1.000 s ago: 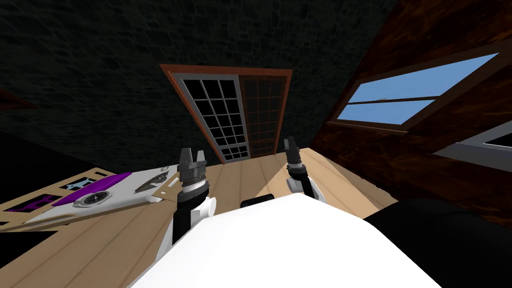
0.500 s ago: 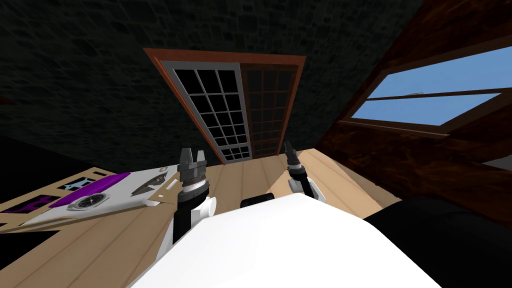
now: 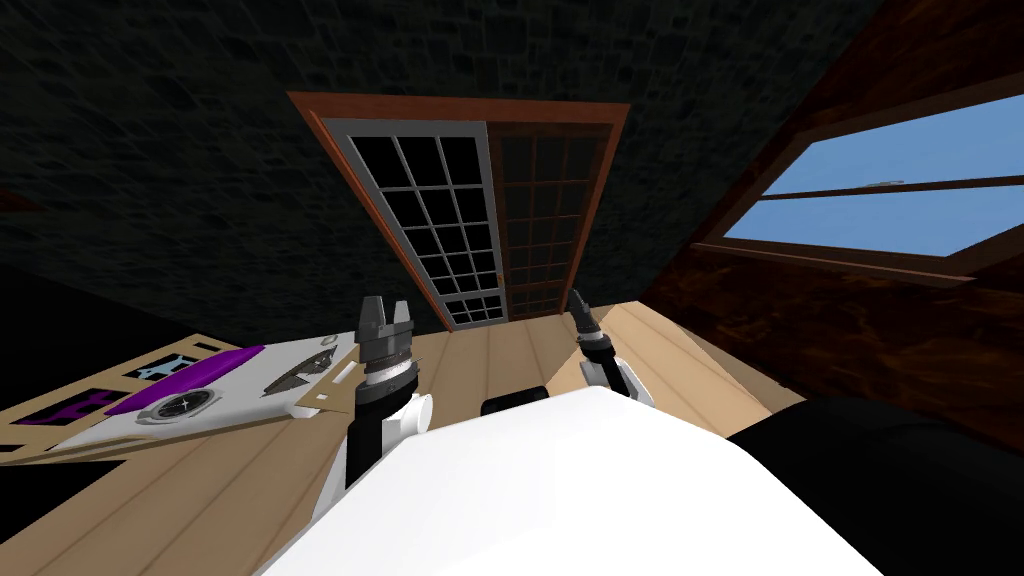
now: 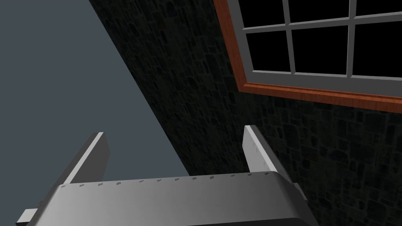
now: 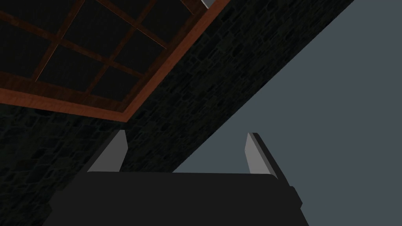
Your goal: Pull the door open
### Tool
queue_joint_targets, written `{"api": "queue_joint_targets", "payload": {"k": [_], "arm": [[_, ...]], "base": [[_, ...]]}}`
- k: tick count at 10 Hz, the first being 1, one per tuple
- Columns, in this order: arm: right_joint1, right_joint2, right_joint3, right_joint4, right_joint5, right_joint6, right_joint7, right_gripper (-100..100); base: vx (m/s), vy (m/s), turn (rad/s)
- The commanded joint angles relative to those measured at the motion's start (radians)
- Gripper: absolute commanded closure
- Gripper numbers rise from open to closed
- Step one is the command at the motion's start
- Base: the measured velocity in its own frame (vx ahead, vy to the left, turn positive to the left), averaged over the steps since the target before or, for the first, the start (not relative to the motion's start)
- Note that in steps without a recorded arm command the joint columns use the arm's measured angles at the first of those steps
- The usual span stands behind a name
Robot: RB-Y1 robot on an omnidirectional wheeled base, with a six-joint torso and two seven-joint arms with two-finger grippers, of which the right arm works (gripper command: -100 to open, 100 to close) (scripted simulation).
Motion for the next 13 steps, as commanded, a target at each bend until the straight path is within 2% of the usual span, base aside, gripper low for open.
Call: {"api": "queue_joint_targets", "payload": {"k": [1, 13], "arm": [[-0.005, 0.000, -0.010, 0.030, 0.008, -0.008, 0.022, -100], [-0.019, -0.011, -0.119, 0.259, 0.070, -0.065, 0.198, -100]], "base": [[0.105, 0.030, 0.029], [0.120, 0.034, 0.045]]}}
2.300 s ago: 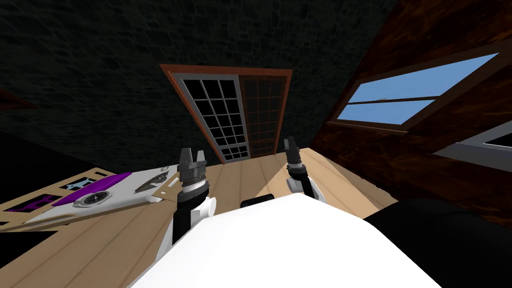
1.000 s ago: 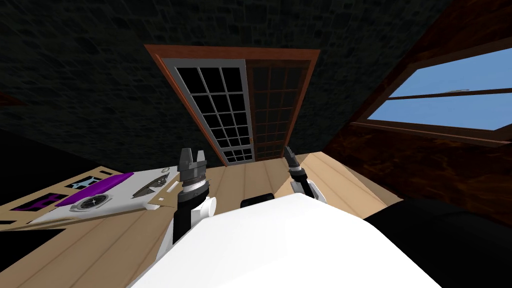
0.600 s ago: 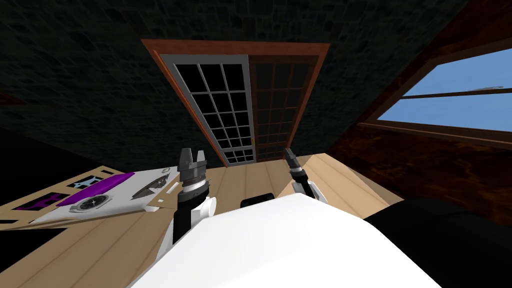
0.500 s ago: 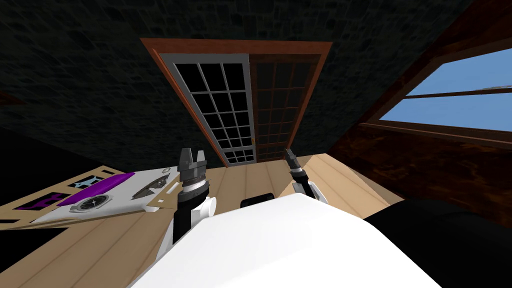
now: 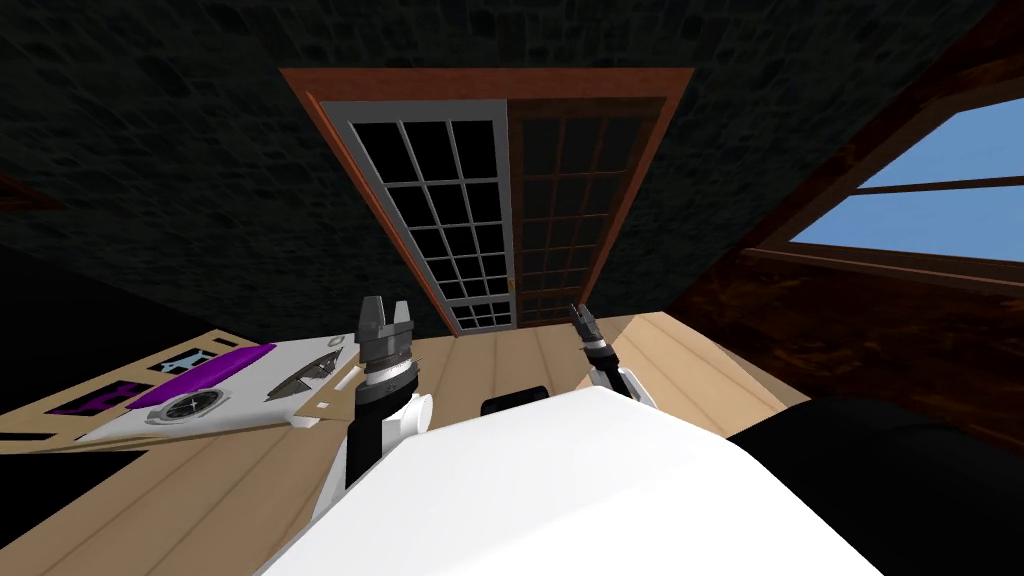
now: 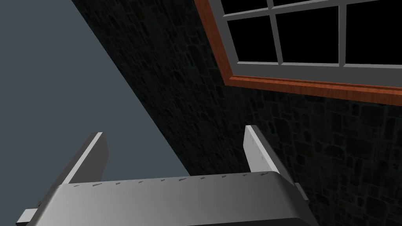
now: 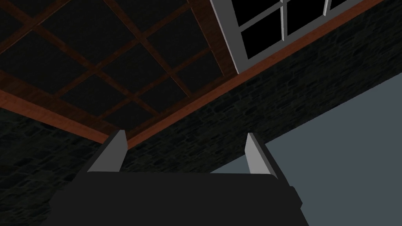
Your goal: Pull the door open
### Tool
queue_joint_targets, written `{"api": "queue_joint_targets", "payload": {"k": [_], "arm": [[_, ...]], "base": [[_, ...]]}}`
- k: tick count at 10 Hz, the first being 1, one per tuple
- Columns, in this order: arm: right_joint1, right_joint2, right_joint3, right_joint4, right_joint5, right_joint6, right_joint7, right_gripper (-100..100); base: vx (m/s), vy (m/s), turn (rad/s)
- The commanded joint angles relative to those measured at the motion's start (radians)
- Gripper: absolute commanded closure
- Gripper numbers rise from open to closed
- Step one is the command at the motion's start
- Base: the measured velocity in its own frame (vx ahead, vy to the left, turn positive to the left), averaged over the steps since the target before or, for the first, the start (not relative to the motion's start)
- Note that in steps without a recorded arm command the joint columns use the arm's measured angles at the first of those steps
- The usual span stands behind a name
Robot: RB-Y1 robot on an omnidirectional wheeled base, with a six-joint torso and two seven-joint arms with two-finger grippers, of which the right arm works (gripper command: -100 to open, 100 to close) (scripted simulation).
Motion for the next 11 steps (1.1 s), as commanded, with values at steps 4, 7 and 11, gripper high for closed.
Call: {"api": "queue_joint_targets", "payload": {"k": [4, 7, 11], "arm": [[-0.011, -0.002, -0.049, 0.098, 0.026, -0.020, 0.075, -100], [-0.016, 0.001, -0.083, 0.169, 0.046, -0.037, 0.130, -100], [-0.021, 0.006, -0.117, 0.240, 0.065, -0.055, 0.185, -100]], "base": [[0.125, 0.041, 0.054], [0.131, 0.026, 0.060], [0.112, 0.033, 0.038]]}}
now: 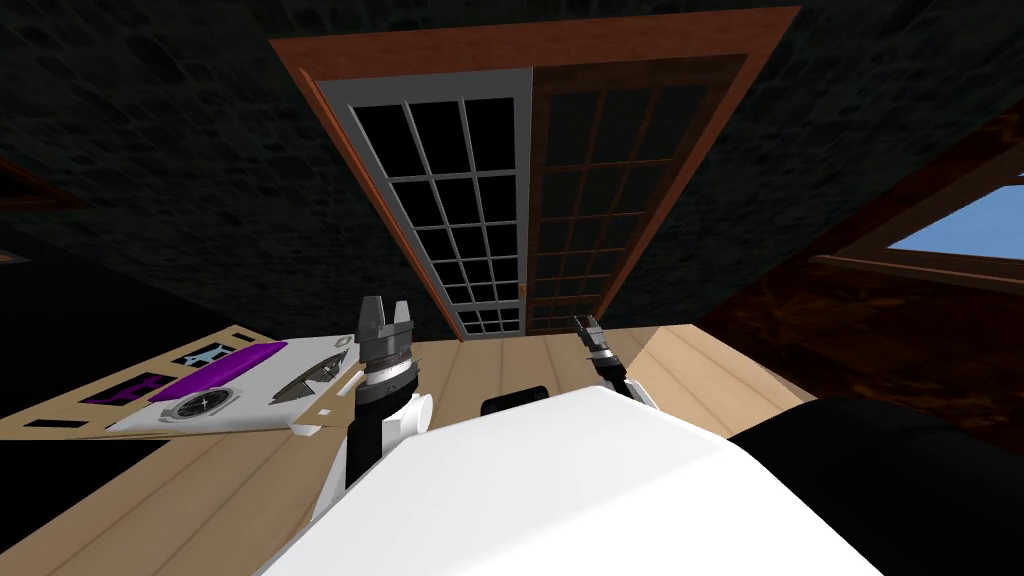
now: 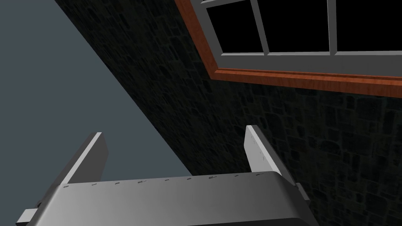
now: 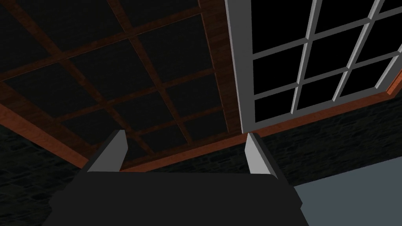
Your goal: Pull the door open
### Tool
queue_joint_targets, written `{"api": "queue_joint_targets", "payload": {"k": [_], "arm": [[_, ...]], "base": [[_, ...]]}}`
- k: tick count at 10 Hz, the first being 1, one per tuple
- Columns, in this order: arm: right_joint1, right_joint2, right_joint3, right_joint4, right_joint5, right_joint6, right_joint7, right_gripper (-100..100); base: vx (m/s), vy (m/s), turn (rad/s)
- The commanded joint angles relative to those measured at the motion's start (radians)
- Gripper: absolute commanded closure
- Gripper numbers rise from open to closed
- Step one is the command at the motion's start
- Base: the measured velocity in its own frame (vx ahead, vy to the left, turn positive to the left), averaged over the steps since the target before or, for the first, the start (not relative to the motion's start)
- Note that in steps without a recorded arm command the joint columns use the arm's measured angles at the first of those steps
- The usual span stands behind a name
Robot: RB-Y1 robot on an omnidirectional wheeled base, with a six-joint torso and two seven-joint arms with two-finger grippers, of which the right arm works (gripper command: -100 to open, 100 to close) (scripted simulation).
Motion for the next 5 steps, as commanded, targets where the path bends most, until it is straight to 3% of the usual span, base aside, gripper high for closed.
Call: {"api": "queue_joint_targets", "payload": {"k": [1, 5], "arm": [[-0.004, 0.003, -0.014, 0.031, 0.008, -0.009, 0.025, -100], [-0.010, 0.013, -0.054, 0.117, 0.032, -0.030, 0.091, -100]], "base": [[0.100, 0.020, 0.039], [0.131, 0.030, 0.056]]}}
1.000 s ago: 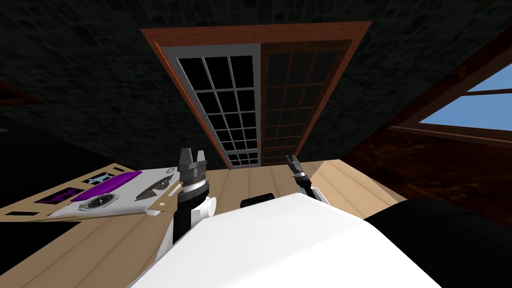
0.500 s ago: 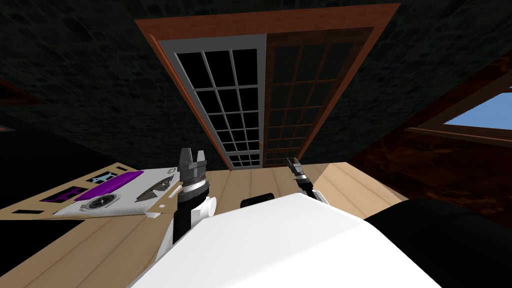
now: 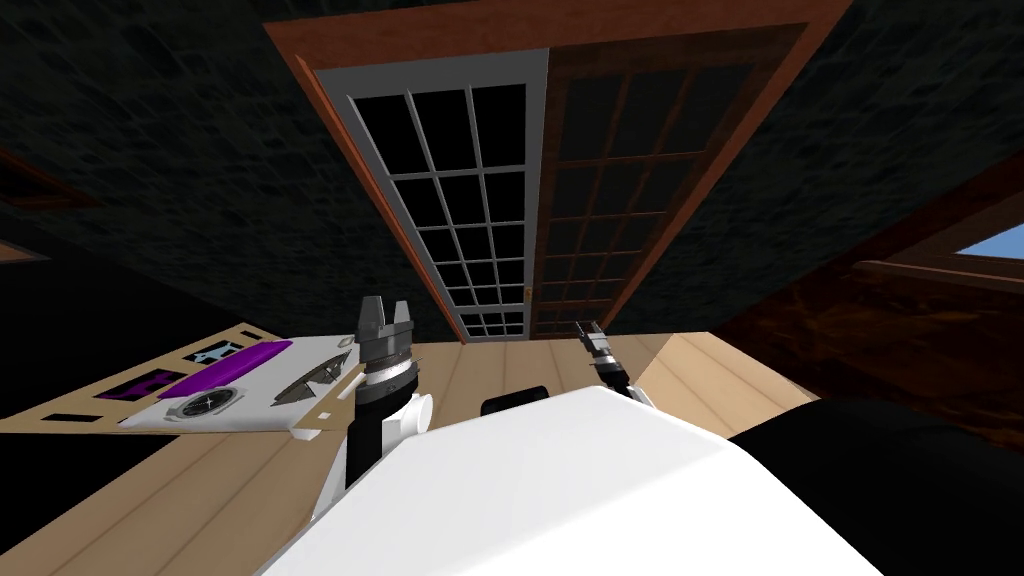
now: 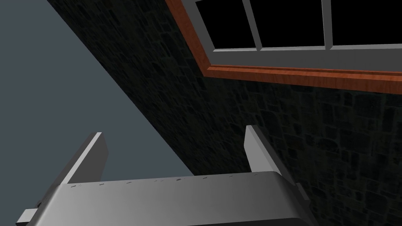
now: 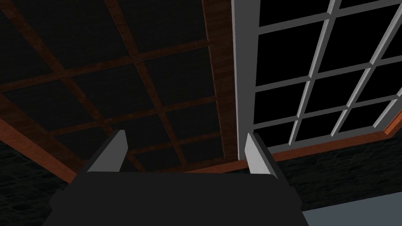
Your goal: Pull the door open
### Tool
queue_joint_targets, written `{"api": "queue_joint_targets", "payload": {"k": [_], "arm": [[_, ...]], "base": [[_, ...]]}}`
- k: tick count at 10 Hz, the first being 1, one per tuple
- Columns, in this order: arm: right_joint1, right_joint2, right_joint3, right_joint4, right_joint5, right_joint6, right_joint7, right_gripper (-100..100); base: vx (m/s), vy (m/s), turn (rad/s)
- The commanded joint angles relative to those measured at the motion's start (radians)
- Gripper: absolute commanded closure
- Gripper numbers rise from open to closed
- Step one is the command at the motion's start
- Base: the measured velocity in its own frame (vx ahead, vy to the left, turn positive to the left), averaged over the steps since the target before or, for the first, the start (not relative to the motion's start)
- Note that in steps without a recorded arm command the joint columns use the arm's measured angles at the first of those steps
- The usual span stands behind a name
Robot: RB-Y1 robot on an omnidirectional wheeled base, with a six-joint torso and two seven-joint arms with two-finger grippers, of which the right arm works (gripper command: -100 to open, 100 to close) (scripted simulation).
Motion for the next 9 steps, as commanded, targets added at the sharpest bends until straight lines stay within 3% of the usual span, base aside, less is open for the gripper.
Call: {"api": "queue_joint_targets", "payload": {"k": [1, 9], "arm": [[-0.001, 0.007, -0.020, 0.041, 0.013, -0.011, 0.036, -100], [-0.021, 0.054, -0.118, 0.247, 0.069, -0.062, 0.196, -100]], "base": [[0.150, 0.043, 0.090], [0.186, 0.022, 0.066]]}}
